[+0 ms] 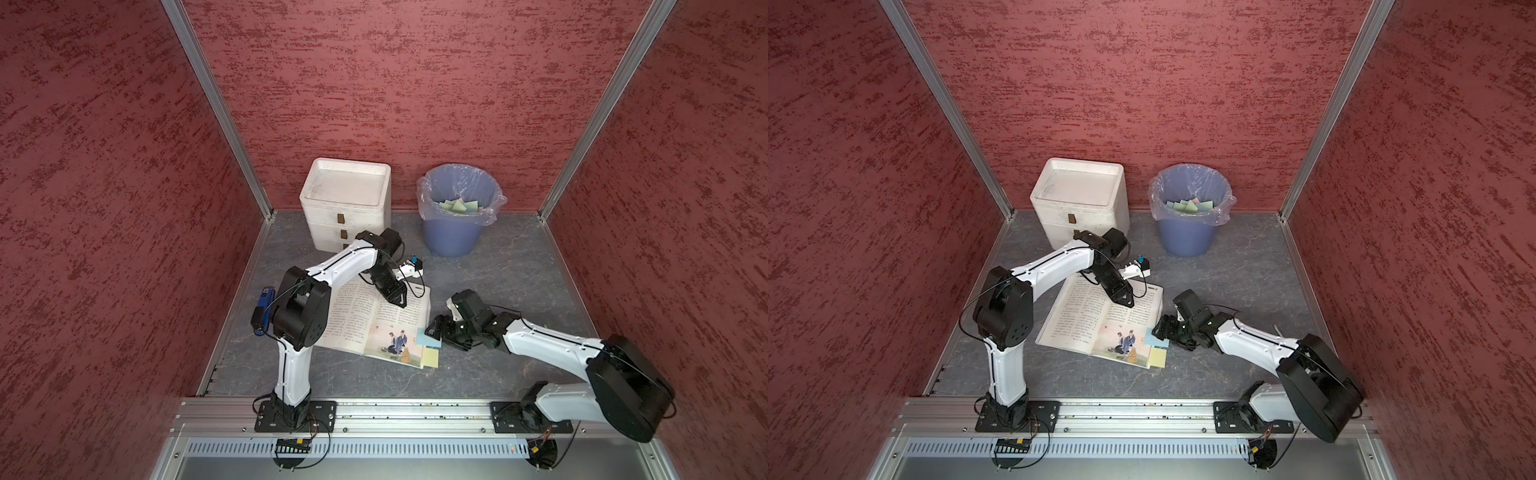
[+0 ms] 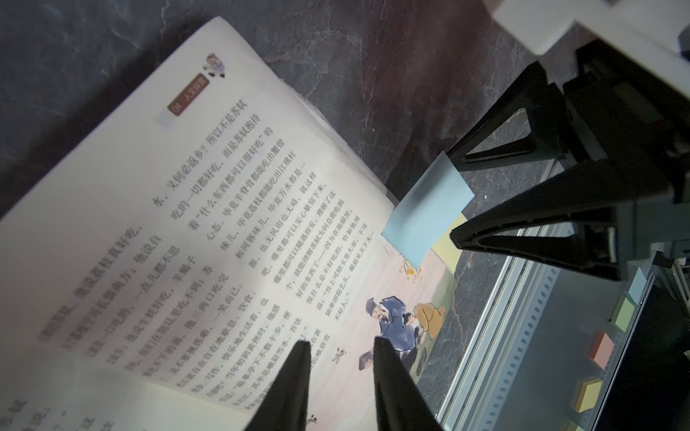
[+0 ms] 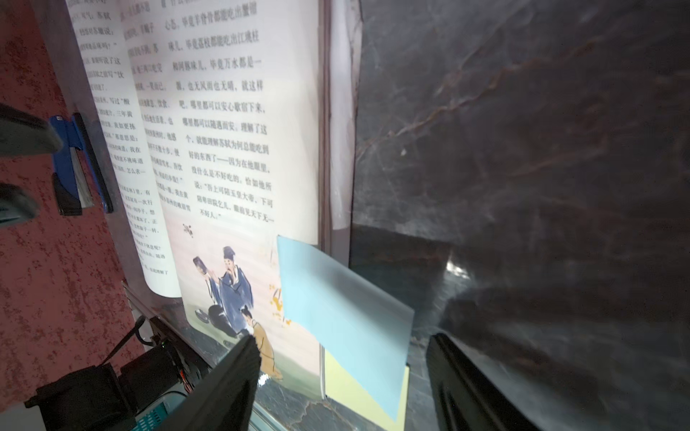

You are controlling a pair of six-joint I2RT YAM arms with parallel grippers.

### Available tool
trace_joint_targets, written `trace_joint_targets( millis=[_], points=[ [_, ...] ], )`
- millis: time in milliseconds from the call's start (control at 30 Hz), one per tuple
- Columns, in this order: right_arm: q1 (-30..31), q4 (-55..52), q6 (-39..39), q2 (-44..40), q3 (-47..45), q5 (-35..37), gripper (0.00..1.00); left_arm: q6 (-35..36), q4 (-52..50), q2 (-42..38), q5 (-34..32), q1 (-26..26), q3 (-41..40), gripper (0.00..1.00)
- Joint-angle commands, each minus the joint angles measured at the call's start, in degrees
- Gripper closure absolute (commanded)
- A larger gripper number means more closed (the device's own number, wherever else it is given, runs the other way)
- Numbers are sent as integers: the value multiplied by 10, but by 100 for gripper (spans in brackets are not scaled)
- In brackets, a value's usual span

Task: Peel off the used sticky note
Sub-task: Tear off the note from the book.

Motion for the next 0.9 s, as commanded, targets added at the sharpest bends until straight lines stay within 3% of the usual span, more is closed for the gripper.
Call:
trace_joint_targets(
  millis=[0, 267, 867],
  points=[
    [-12, 94, 27, 18, -19, -14, 26, 3, 3, 22, -9, -14, 31, 68],
    [-18, 176, 57, 42, -41, -30, 44, 3, 5, 71, -31, -49, 69, 69],
    [5, 74, -14, -3, -11, 53, 85, -5, -5, 179, -54, -87, 148, 69]
  ],
)
